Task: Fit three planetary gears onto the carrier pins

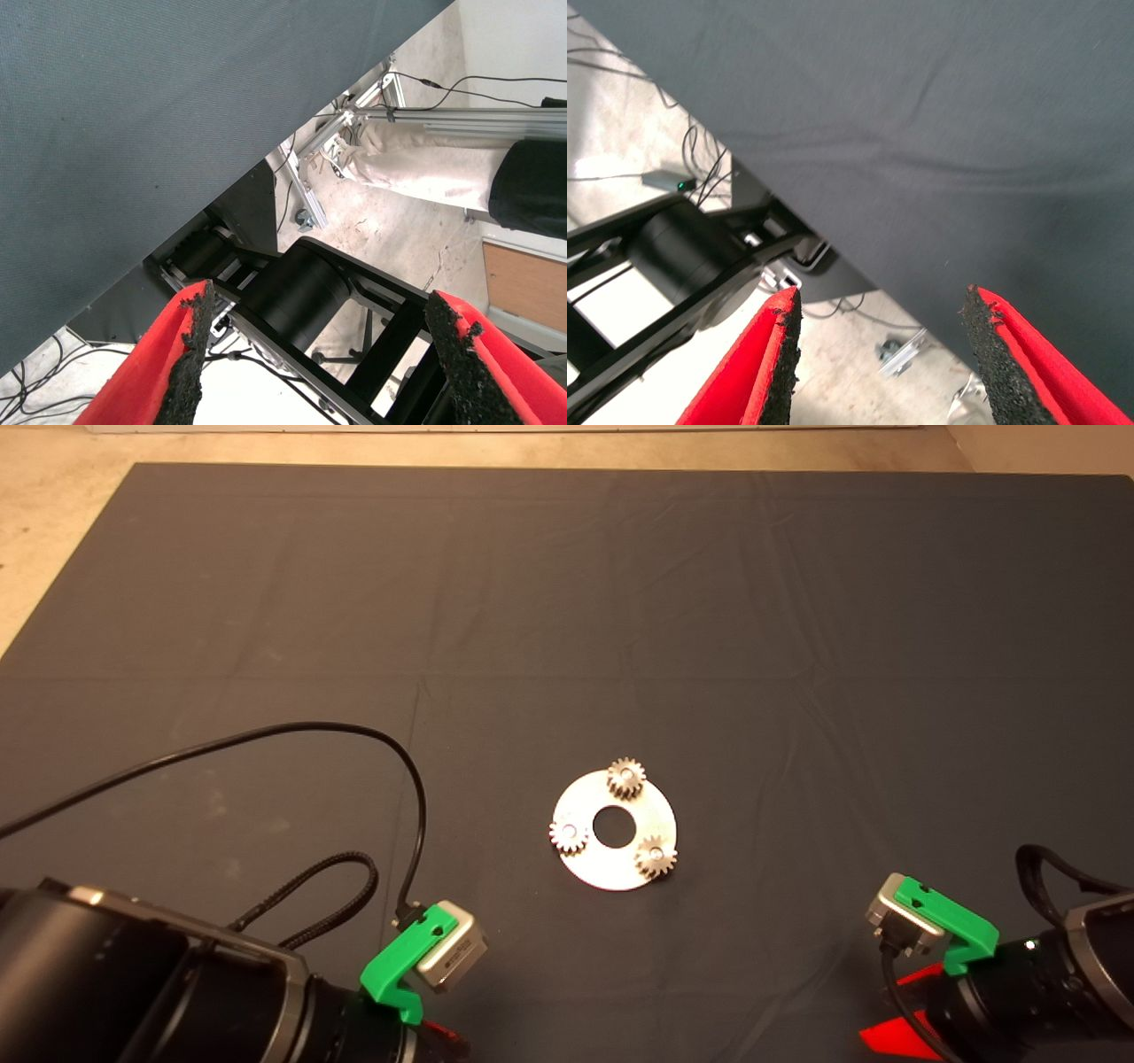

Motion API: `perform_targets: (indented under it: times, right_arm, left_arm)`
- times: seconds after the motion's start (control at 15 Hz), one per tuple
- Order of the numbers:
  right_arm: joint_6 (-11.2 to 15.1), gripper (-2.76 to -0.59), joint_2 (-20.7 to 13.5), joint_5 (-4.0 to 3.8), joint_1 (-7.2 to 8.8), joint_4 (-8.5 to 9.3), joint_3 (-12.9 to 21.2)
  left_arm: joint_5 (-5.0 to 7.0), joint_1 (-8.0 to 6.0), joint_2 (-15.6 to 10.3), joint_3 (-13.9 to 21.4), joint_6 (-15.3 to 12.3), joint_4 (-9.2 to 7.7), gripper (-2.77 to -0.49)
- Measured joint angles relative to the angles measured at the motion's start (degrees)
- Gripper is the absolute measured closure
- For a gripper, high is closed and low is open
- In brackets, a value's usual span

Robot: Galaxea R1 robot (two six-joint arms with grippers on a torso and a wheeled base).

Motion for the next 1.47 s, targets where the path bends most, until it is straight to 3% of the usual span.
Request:
perform_targets:
  times: [0.07, 0.2, 1.47]
  right_arm:
    - [0.0, -1.32, -0.01, 0.02, 0.0, -1.31, 0.0]
    - [0.0, -1.32, -0.01, 0.02, 0.0, -2.17, 0.0]
    - [0.0, -1.32, -0.03, 0.24, 0.0, -2.5, 0.0]
  left_arm:
    - [0.0, 0.0, -0.09, 0.0, 0.63, 0.0, -1.65]
    - [0.0, 0.0, -0.09, 0.0, 1.05, 0.12, -1.65]
    - [0.0, 0.0, -0.16, 0.0, 2.83, 1.9, -1.65]
